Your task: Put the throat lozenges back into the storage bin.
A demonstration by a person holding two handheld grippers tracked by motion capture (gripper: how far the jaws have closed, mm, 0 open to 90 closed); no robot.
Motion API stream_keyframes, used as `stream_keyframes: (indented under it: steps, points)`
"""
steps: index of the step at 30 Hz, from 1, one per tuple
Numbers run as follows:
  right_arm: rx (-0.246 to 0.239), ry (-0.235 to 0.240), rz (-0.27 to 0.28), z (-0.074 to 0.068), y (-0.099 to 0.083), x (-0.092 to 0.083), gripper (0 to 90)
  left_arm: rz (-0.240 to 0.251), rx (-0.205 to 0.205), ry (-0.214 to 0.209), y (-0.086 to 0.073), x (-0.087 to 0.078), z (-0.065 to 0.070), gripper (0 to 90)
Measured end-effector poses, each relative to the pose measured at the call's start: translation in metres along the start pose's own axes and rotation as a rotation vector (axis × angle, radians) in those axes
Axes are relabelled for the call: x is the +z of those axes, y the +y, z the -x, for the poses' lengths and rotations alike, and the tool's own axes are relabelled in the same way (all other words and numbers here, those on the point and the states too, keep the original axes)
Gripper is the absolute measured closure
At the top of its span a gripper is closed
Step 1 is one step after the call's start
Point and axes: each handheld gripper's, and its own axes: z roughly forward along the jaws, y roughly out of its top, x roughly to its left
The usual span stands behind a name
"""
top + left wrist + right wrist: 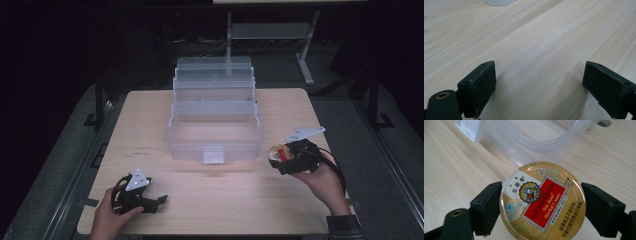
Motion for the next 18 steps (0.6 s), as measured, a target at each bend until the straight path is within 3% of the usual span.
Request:
stream_keyframes:
  steps: [18]
  points:
    - [-0.003,-0.004,0.001,0.006,0.02,0.0,19.8,0.003,-0.005,0.0,0.0,0.0,0.0,10.7]
